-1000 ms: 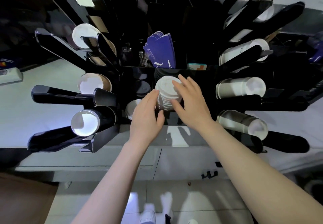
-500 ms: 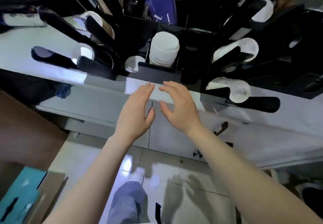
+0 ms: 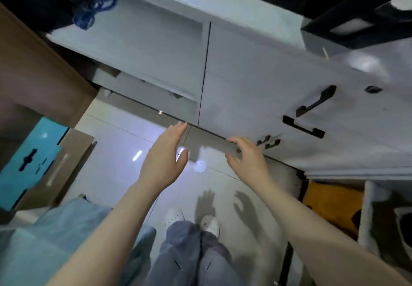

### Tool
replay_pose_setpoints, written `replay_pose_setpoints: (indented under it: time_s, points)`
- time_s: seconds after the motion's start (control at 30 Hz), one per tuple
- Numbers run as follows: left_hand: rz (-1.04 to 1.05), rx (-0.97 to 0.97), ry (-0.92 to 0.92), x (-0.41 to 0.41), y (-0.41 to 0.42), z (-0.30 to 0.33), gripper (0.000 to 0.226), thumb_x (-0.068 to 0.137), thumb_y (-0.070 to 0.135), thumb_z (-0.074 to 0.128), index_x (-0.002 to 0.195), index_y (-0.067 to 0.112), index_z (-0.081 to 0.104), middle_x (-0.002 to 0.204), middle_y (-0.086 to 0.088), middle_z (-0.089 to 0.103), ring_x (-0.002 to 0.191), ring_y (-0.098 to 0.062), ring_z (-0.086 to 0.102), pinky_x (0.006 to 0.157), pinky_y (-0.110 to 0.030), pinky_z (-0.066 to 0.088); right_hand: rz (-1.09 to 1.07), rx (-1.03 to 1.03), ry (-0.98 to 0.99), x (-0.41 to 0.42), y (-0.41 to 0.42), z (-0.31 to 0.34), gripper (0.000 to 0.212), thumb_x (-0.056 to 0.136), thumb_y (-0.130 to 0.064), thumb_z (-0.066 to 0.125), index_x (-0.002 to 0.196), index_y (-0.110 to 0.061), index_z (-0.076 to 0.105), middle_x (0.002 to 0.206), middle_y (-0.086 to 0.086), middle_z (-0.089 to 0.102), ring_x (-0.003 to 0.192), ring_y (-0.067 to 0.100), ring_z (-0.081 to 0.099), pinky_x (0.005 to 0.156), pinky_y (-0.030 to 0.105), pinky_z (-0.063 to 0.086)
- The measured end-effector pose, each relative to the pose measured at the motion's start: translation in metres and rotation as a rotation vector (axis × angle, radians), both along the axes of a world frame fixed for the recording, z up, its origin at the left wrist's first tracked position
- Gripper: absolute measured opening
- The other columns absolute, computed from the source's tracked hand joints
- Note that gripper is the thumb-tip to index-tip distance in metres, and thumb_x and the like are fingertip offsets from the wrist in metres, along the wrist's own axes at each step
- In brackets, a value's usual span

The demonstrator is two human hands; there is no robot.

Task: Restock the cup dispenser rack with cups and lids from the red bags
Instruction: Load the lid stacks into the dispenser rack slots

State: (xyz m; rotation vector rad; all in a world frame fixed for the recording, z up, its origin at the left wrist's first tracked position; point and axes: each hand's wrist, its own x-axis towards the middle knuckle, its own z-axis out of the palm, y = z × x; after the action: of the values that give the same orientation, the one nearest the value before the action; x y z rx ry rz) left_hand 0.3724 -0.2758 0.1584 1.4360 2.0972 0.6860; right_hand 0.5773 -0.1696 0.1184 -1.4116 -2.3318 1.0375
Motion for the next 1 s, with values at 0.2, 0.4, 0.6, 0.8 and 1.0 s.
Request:
replay_pose_setpoints:
  time_s: [0.2, 0.4, 0.6, 0.8, 1.0]
  points:
    - [-0.004, -0.088, -0.004, -0.006, -0.005, -0.133, 0.058, 0.094, 0.018, 0.052, 0.147, 0.027, 0.030, 0.154, 0.012, 0.028, 0.143, -0.009, 0.021, 0.105, -0.013, 0.013, 0.115, -0.152, -0.174, -0.003, -0.013, -0.155, 0.043, 0.087, -0.020, 0.066, 0.128, -0.019, 0.056, 0.133, -0.005, 0.054, 0.124, 0.017, 0.047, 0.098, 0.020, 0.031]
    - [-0.001, -0.174, 0.007, -0.019, -0.012, -0.291, 0.059, 0.095, 0.018, 0.050, 0.148, 0.028, 0.027, 0.154, 0.011, 0.027, 0.143, -0.009, 0.019, 0.107, -0.017, 0.014, 0.176, -0.202, -0.308, -0.016, -0.003, -0.336, 0.055, 0.085, -0.025, 0.068, 0.136, -0.022, 0.048, 0.145, -0.005, 0.042, 0.134, 0.018, 0.035, 0.102, 0.023, 0.029]
    - [-0.021, -0.254, 0.035, -0.037, -0.015, -0.416, 0.065, 0.094, 0.016, 0.050, 0.150, 0.030, 0.020, 0.155, 0.007, 0.027, 0.144, -0.014, 0.018, 0.115, -0.030, 0.017, 0.380, -0.255, -0.579, -0.033, -0.005, -0.486, 0.090, 0.082, -0.032, 0.072, 0.151, -0.033, 0.014, 0.161, -0.002, 0.001, 0.147, 0.025, 0.005, 0.110, 0.038, 0.033]
    - [-0.063, -0.292, 0.099, -0.054, -0.019, -0.491, 0.063, 0.093, 0.020, 0.050, 0.150, 0.022, 0.022, 0.154, 0.005, 0.027, 0.139, -0.016, 0.022, 0.111, -0.030, 0.018, 0.454, -0.259, -0.701, -0.061, -0.006, -0.583, 0.096, 0.081, -0.026, 0.071, 0.151, -0.037, 0.006, 0.160, -0.003, -0.015, 0.147, 0.031, -0.006, 0.105, 0.044, 0.038]
    - [0.030, -0.335, 0.089, -0.071, -0.016, -0.527, 0.066, 0.094, 0.023, 0.050, 0.151, 0.023, 0.016, 0.159, 0.001, 0.014, 0.143, -0.014, 0.010, 0.114, -0.033, 0.010, 0.451, -0.106, -0.762, -0.086, -0.013, -0.640, 0.086, 0.077, -0.004, 0.062, 0.144, -0.036, 0.017, 0.156, 0.001, 0.000, 0.142, 0.033, 0.004, 0.091, 0.043, 0.046]
